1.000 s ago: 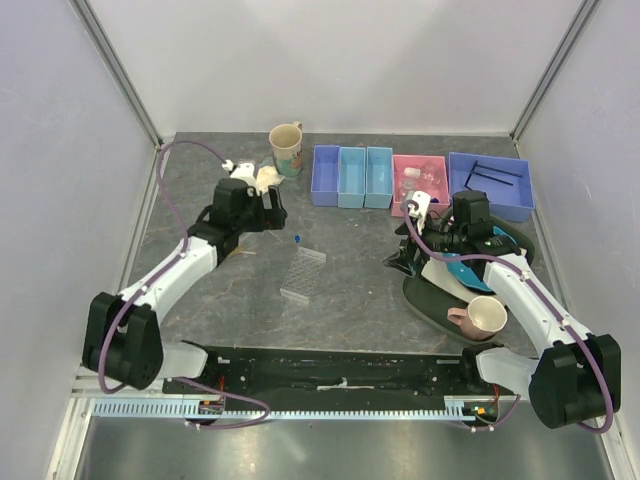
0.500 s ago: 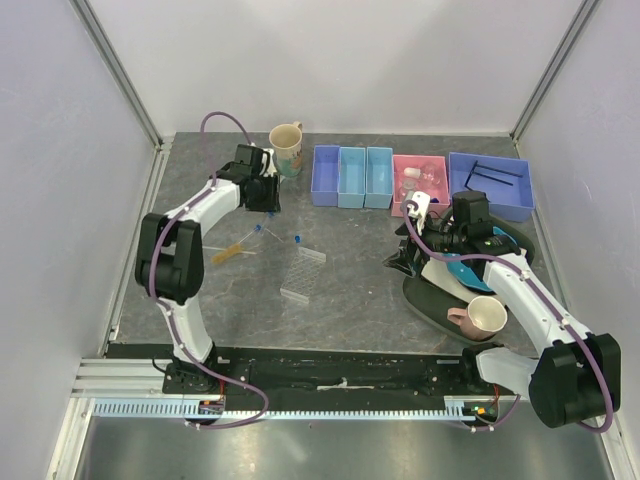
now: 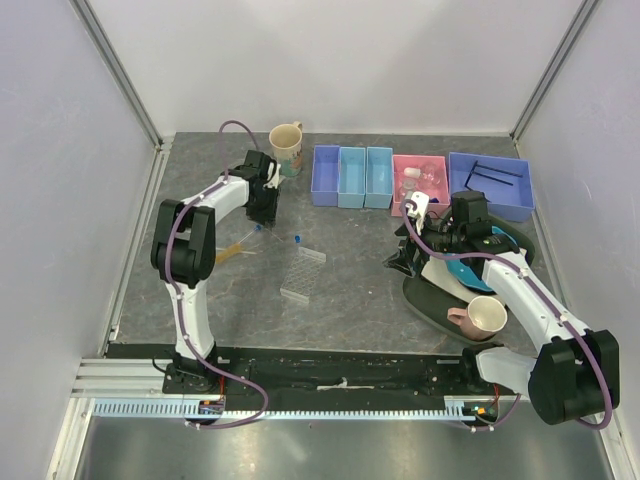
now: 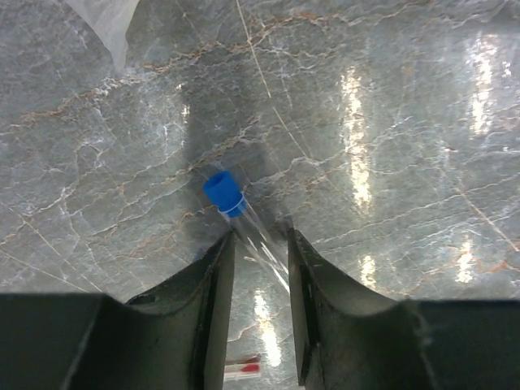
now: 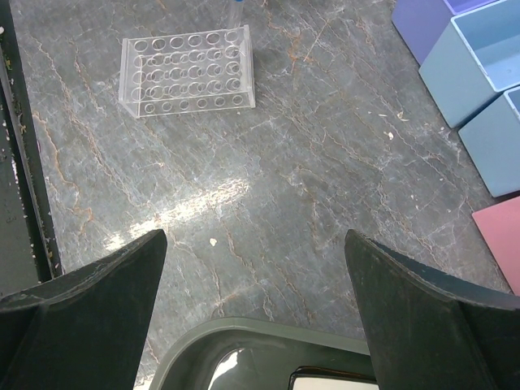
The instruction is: Organize the chemistry lab equipment
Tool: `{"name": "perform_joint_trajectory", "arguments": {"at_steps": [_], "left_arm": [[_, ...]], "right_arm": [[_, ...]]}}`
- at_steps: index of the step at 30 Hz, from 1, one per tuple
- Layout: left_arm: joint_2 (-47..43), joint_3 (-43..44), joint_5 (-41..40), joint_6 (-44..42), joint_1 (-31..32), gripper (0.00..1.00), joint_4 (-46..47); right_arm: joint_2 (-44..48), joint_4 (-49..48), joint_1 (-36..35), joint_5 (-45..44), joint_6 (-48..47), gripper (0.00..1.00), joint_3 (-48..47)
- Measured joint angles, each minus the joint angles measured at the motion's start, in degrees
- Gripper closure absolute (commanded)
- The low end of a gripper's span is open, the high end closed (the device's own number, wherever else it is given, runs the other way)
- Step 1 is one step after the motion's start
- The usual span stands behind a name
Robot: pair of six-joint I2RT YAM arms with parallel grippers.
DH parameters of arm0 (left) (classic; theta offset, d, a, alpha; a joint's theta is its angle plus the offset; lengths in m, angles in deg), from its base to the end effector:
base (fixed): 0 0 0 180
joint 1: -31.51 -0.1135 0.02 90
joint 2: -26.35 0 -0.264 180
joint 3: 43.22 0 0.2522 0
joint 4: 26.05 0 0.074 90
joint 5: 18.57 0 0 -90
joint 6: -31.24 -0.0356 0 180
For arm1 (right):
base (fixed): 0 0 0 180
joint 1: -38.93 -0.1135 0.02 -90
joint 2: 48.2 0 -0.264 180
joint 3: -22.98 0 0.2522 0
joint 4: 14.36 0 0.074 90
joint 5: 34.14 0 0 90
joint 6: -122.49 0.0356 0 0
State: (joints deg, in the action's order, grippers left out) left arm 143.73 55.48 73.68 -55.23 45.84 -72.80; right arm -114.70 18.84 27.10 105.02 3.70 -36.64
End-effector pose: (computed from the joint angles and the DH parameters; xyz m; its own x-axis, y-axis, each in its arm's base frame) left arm 0.4123 -0.1068 0.1675 -0.8957 0.1653 -0.4128 0.2084 0.9761 -0.0612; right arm 0.2289 0.0755 0.2628 -0.2149 -0.3668 -0.9052 -0.9175 0.3934 0.0584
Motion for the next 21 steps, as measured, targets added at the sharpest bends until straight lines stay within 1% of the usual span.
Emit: {"name": "perform_joint_trajectory", "arguments": {"at_steps": [2, 3, 5, 6, 8, 9, 17, 19, 21], "left_arm": [[0.7, 0.5, -0.5, -0.2, 0.0, 0.7, -0.4], [0.9, 0.7, -0.6, -0.3, 0.0, 0.74, -0.4], [1.1, 1.0, -0.7, -0.5, 0.0, 0.79, -0.5], [1.1, 1.0, -0.6, -0.5, 0.0, 0.85, -0.5], [1.1, 1.0, -0.4, -0.5, 0.0, 0.93, -0.6], [1.1, 1.0, -0.3, -0.5, 0.0, 0.98, -0.7], [0.0, 0.6, 1.5, -0.3, 0.0, 0.98, -0.5], [-2.8, -1.2, 2.0, 0.1, 0.0, 0.98, -0.2], [-7.4, -3.6, 2.8, 0.6, 0.0, 0.98, 0.6]], "right_arm": [[0.0, 0.0, 0.0, 0.0, 0.0, 0.02, 0.0], [0.0, 0.0, 0.0, 0.0, 0.0, 0.02, 0.0], [0.0, 0.1, 0.0, 0.0, 0.0, 0.02, 0.0], [0.0, 0.1, 0.0, 0.0, 0.0, 0.02, 0.0], [0.0, 0.1, 0.0, 0.0, 0.0, 0.02, 0.0], [0.0, 0.2, 0.0, 0.0, 0.0, 0.02, 0.0], [0.0, 0.9, 0.0, 0.0, -0.2, 0.02, 0.0], [0.0, 0.9, 0.0, 0.0, -0.2, 0.02, 0.0], [-0.1, 0.9, 0.0, 0.0, -0.2, 0.02, 0.0]]}}
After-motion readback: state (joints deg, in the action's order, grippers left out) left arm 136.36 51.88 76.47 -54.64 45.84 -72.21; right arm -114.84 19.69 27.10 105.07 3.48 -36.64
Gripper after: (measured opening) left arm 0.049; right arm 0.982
